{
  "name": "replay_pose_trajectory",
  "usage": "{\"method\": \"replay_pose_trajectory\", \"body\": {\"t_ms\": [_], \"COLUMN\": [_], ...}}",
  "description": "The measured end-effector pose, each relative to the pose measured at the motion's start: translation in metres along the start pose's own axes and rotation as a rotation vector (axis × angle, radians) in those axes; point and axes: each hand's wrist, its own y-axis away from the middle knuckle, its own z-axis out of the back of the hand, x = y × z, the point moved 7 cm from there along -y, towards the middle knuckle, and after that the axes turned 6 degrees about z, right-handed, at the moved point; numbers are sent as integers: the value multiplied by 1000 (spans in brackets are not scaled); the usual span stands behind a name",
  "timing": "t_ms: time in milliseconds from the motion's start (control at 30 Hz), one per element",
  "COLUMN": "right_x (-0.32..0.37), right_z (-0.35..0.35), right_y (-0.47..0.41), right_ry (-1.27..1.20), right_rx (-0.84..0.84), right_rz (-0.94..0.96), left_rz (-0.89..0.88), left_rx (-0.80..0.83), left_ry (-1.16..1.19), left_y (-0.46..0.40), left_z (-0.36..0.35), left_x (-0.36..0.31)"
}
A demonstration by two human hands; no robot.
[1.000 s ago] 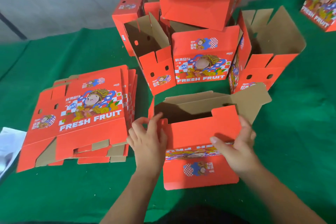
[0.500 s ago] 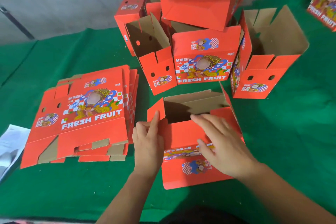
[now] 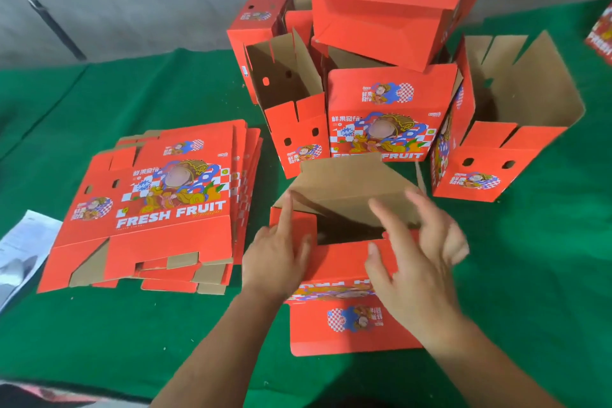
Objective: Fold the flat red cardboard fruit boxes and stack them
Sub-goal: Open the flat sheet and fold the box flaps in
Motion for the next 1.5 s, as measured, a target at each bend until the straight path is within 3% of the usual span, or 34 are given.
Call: {"method": "replay_pose_trajectory", "body": {"t_ms": [67,233,400,567,667,733,800,900,967,1067,1200,1300,1400,1467,1500], "right_x": [-17,-51,-67,-69,-68,-68,-76,-94,-97,-95,-91,-86,-96,-112,-116], "right_z": [12,-16,-12,-13,-15,-13,-10,-11,-25,-62,-74,-76,-61,-48,-42], "right_y": [7,23,22,34,41,34,15,-22,-39,-36,-38,-35,-38,-33,-27], "right_ry": [-11,17,-53,-82,-73,-68,-130,-416,-341,-132,273,346,-113,-497,-653], "right_rx": [-53,423,326,233,211,205,177,44,196,669,766,774,616,472,441], "right_rz": [-138,-75,-106,-16,14,2,-110,-438,-466,-398,-362,-318,-491,-873,-1078], "left_rz": [87,163,218,376,408,441,466,321,257,208,335,329,585,827,864], "left_rx": [22,58,107,256,257,209,95,-49,-141,-236,104,122,207,466,579], "left_ry": [-80,-199,-161,-32,-23,118,292,415,486,380,248,389,767,1048,1175], "left_y": [-9,-25,-38,-62,-72,-72,-61,-36,-22,-15,-19,-23,-15,6,13], "left_z": [0,-12,-5,-6,-2,0,0,-7,-6,-6,-34,-32,-40,-55,-56], "left_x": [1,3,11,26,25,27,31,29,27,26,33,33,46,43,34]}}
